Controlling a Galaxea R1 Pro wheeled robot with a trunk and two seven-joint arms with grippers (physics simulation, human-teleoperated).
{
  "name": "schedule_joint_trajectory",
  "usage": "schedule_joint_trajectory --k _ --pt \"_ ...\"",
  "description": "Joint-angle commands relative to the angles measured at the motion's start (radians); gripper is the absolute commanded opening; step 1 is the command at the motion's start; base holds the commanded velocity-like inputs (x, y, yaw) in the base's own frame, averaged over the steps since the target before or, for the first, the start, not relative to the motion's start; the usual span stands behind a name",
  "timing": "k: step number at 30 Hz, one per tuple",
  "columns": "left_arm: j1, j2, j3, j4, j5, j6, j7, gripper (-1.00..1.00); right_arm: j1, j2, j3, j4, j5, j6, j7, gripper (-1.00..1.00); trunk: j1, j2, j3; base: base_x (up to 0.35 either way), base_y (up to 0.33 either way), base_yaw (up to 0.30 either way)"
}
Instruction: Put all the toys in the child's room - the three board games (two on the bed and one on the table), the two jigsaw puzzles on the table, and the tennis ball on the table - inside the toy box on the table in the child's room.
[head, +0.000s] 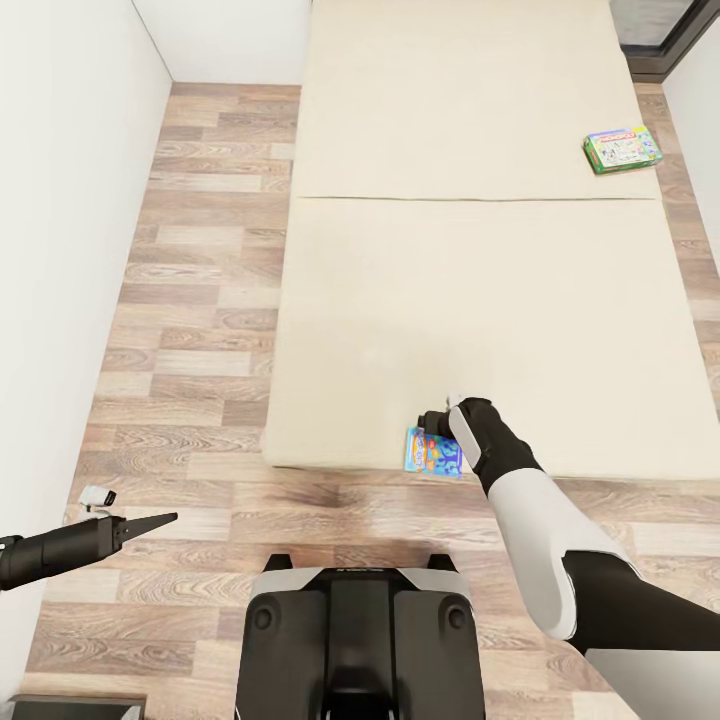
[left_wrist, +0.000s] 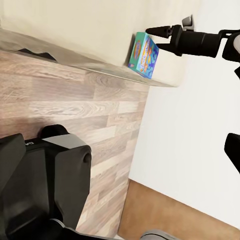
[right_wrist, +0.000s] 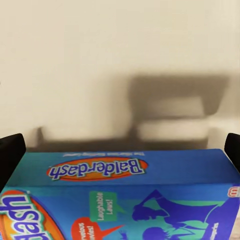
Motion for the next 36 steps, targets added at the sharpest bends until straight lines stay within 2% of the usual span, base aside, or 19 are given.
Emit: schedule_joint_trajectory --k 1,15,36 --pt "0.0 0.0 0.0 0.0 -0.001 0.011 -0.004 1.0 0.0 0.001 -0.004 -0.001 -0.006 0.003 -0.006 1.0 0.001 -0.002 -0.001 0.0 0.0 0.0" --pt "0.0 0.0 0.0 0.001 -0.001 0.011 -0.004 1.0 0.0 0.001 -0.004 -0.001 -0.006 0.003 -0.006 1.0 0.001 -0.002 -0.001 -0.073 0.0 0.0" --pt "0.0 0.0 0.0 0.0 -0.001 0.011 -0.004 1.0 0.0 0.001 -0.003 -0.001 -0.006 0.003 -0.006 1.0 0.001 -0.002 -0.001 -0.003 0.0 0.0"
